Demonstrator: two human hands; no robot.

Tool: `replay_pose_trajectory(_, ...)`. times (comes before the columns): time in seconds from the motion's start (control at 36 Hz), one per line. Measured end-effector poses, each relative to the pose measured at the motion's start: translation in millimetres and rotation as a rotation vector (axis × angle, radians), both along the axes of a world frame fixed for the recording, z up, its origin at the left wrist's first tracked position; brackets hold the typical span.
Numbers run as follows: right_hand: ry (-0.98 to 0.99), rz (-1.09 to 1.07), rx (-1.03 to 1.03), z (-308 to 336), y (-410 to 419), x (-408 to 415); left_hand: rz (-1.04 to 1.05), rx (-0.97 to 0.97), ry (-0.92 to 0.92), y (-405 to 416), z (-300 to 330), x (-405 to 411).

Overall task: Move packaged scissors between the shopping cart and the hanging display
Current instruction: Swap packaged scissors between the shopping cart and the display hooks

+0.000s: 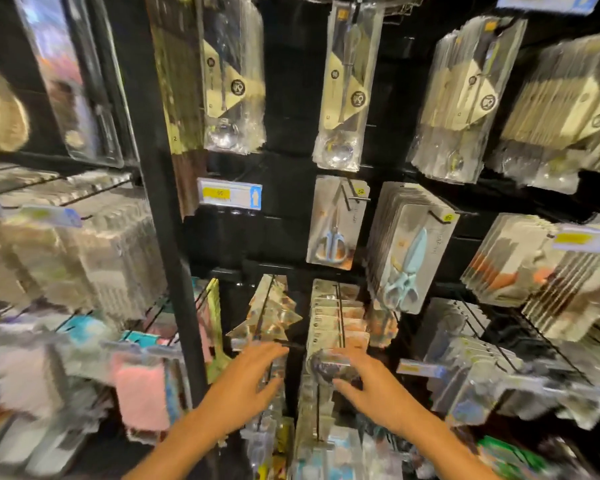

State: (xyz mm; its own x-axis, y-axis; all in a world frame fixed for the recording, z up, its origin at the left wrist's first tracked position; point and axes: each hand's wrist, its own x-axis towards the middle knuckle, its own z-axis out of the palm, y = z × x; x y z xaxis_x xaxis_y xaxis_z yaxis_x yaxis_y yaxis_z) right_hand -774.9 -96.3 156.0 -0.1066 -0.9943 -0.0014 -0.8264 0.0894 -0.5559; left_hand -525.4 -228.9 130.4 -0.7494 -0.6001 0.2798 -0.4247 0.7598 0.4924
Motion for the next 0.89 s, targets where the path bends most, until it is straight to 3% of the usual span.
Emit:
replay_pose_trajectory(0.44, -0.098, 0.286, 0.156, -53.0, 54.6, 73.9, 0.287, 0.168, -0.134, 145.8, -42.4, 130.5)
replay_pose_trajectory(0.89, 0.021, 0.707, 0.214, -55.8, -7.5, 289.3, 0.747, 0.189, -0.03, 205.5, -81.8, 353.2)
